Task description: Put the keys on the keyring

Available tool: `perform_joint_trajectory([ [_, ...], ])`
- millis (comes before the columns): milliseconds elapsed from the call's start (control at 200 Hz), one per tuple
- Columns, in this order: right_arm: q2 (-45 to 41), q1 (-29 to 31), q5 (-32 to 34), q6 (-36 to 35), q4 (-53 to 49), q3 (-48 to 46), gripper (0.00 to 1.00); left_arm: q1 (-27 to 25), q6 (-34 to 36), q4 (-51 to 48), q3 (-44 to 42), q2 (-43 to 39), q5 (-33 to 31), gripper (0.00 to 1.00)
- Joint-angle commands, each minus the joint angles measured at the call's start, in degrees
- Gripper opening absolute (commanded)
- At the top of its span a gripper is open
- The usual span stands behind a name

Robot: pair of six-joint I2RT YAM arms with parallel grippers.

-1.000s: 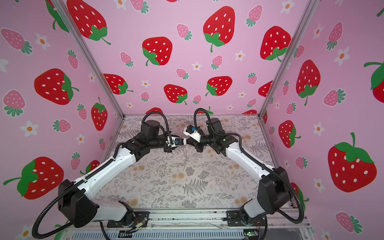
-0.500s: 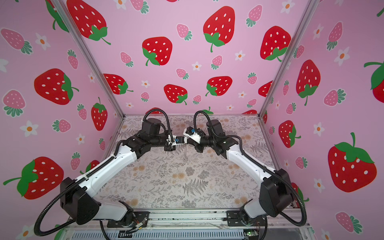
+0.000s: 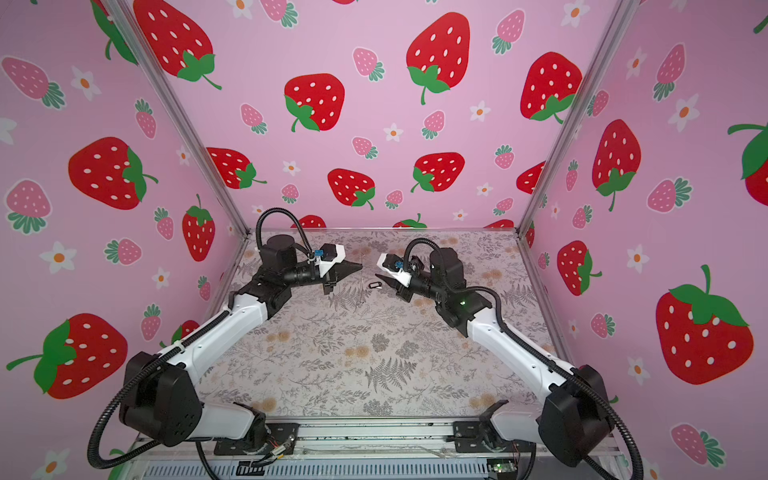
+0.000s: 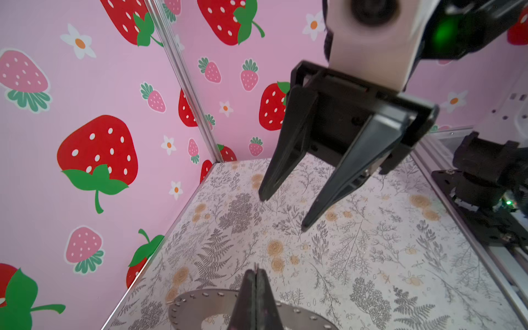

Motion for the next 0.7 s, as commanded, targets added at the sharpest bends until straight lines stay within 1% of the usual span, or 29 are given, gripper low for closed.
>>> perform_joint_trajectory([
  [0, 0.66, 0.19, -3.24, 4.86, 8.0, -1.53, 0.36, 0.33, -9.72, 13.88, -0.03, -0.09, 5.41, 0.0],
  [100, 0.87, 0.19, -5.48, 7.84, 13.33, -3.27, 0.36, 0.46, -12.23, 16.44, -0.02, 0.3, 5.92, 0.0],
  [270, 1.7, 0.19, -9.03, 9.97, 17.09, -3.5, 0.31, 0.41, -14.69, 19.02, 0.55, 1.31, 7.37, 0.0],
  [350, 1.9, 0.19, -9.39, 11.89, 20.23, -4.12, 0.3, 0.44, -16.27, 20.52, 0.74, 1.89, 8.16, 0.0],
  [440, 2.36, 0.17, -9.89, 12.99, 22.81, -4.49, 0.29, 0.4, -16.48, 20.73, 1.01, 2.44, 9.48, 0.0],
  [695, 4.55, 0.21, -10.77, 13.78, 23.85, -3.41, 0.26, 0.03, -17.17, 21.68, 1.56, 3.22, 11.5, 0.0],
])
